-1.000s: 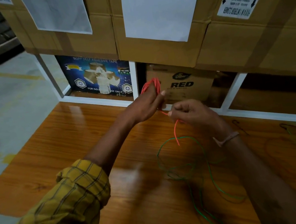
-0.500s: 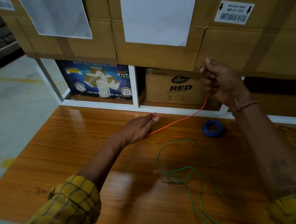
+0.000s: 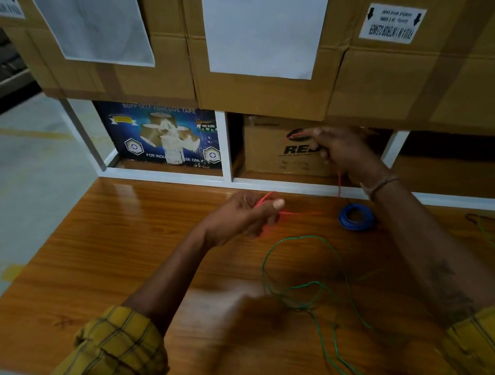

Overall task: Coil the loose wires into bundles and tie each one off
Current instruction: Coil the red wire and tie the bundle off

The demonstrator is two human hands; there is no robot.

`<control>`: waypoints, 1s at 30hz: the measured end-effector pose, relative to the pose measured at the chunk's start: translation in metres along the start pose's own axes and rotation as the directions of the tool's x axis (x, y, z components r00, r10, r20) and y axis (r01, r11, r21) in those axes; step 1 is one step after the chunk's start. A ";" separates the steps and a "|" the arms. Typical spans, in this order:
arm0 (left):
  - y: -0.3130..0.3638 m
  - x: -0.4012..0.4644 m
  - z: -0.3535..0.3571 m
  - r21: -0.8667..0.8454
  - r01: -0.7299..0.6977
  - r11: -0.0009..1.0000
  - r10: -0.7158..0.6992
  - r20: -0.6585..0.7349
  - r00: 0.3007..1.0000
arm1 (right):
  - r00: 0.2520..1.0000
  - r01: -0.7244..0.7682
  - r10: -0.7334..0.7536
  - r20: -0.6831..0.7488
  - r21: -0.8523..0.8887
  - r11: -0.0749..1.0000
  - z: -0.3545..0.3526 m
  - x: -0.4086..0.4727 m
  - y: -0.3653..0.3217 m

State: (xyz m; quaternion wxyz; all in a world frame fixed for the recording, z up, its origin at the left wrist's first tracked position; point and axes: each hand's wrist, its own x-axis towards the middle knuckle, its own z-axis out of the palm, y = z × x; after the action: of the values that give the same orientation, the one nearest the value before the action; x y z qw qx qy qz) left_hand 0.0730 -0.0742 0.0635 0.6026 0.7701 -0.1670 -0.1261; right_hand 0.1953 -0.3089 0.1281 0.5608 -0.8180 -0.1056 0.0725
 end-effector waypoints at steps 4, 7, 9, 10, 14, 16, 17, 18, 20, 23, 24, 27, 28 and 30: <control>0.007 0.009 -0.002 -0.263 0.041 0.964 -0.060 -0.063 0.996 | 0.993 0.116 -0.104 0.055 -0.278 0.954 0.015 -0.015 -0.007; 0.011 0.013 -0.003 -0.387 0.081 0.919 -0.122 -0.084 0.989 | 0.971 0.228 -0.199 0.131 -0.272 0.935 0.028 -0.031 -0.006; 0.013 0.015 -0.003 -0.431 0.089 0.898 -0.148 -0.107 0.983 | 0.966 0.166 -0.118 0.231 -0.203 0.965 0.034 -0.041 0.000; 0.013 0.016 -0.004 -0.453 0.084 0.888 -0.156 -0.125 0.980 | 0.955 0.135 -0.077 0.286 -0.191 0.972 0.036 -0.043 0.005; 0.011 0.018 -0.010 -0.508 0.060 0.859 -0.186 -0.200 0.962 | 0.911 -0.004 -0.020 0.412 0.057 0.998 0.039 -0.052 0.019; 0.010 0.016 -0.015 -0.481 0.057 0.875 -0.184 -0.220 0.958 | 0.900 -0.018 -0.049 0.432 0.149 0.989 0.035 -0.054 0.021; 0.009 0.014 -0.018 -0.436 0.058 0.898 -0.172 -0.229 0.958 | 0.896 0.003 -0.080 0.436 0.174 0.985 0.032 -0.055 0.020; 0.010 0.013 -0.019 -0.373 0.060 0.926 -0.156 -0.232 0.960 | 0.896 0.030 -0.111 0.431 0.189 0.981 0.030 -0.055 0.019; 0.011 0.010 -0.019 -0.224 0.085 0.971 -0.136 -0.223 0.965 | 0.908 0.096 -0.167 0.385 0.199 0.975 0.028 -0.054 0.014; 0.017 0.009 -0.012 -0.074 0.119 0.990 -0.129 -0.158 0.979 | 0.937 0.186 -0.217 0.274 0.138 0.973 0.030 -0.044 0.012; 0.018 0.009 -0.010 -0.074 0.100 0.992 -0.109 -0.125 0.986 | 0.950 0.197 -0.216 0.227 0.102 0.975 0.032 -0.040 0.013; 0.018 0.010 -0.004 -0.230 -0.006 0.973 -0.013 -0.084 0.996 | 0.980 0.189 -0.189 0.068 -0.001 0.982 0.038 -0.033 0.023; 0.020 0.011 -0.004 -0.289 -0.028 0.957 -0.002 -0.103 0.995 | 0.984 0.178 -0.177 0.028 -0.027 0.984 0.041 -0.033 0.028; 0.024 0.014 -0.005 -0.380 -0.060 0.923 0.002 -0.152 0.988 | 0.992 0.118 -0.120 -0.028 -0.059 0.991 0.048 -0.035 0.041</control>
State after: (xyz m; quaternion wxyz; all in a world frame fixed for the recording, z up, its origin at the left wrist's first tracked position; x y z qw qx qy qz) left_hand 0.0852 -0.0809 0.0879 0.7542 0.6419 -0.1058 -0.0891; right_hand 0.1538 -0.2885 0.0728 0.5421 -0.8270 -0.1473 0.0230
